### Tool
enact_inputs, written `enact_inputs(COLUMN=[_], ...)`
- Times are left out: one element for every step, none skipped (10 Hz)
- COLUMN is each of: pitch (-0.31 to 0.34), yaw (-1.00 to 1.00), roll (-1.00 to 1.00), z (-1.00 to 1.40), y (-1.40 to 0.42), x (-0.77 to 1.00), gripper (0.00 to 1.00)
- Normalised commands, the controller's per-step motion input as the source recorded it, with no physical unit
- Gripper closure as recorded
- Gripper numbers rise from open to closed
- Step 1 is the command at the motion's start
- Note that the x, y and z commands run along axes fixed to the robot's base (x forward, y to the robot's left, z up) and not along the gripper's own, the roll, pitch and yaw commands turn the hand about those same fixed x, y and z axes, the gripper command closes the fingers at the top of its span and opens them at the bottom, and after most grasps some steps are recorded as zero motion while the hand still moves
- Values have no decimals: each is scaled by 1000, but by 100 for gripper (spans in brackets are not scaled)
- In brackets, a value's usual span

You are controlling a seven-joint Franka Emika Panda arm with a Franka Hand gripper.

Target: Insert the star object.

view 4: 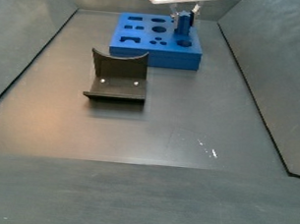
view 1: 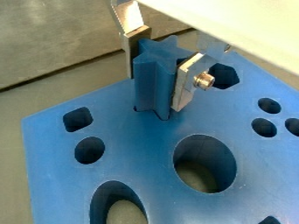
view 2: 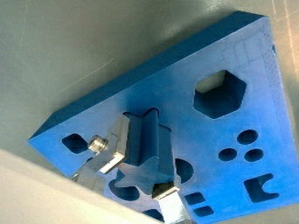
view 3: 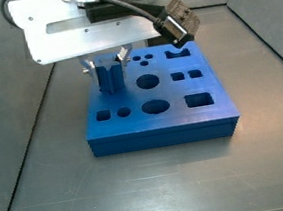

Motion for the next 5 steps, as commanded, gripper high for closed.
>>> enact_inputs(pitch=[-244, -166, -117, 0, 0], yaw=[0, 0, 0, -6, 0], roll=[117, 0, -96, -61, 0], z=[-534, -311, -166, -14, 0], y=[0, 0, 0, 20, 0], x=[-3, 0, 0, 0, 0], gripper=[100, 100, 100, 100, 100])
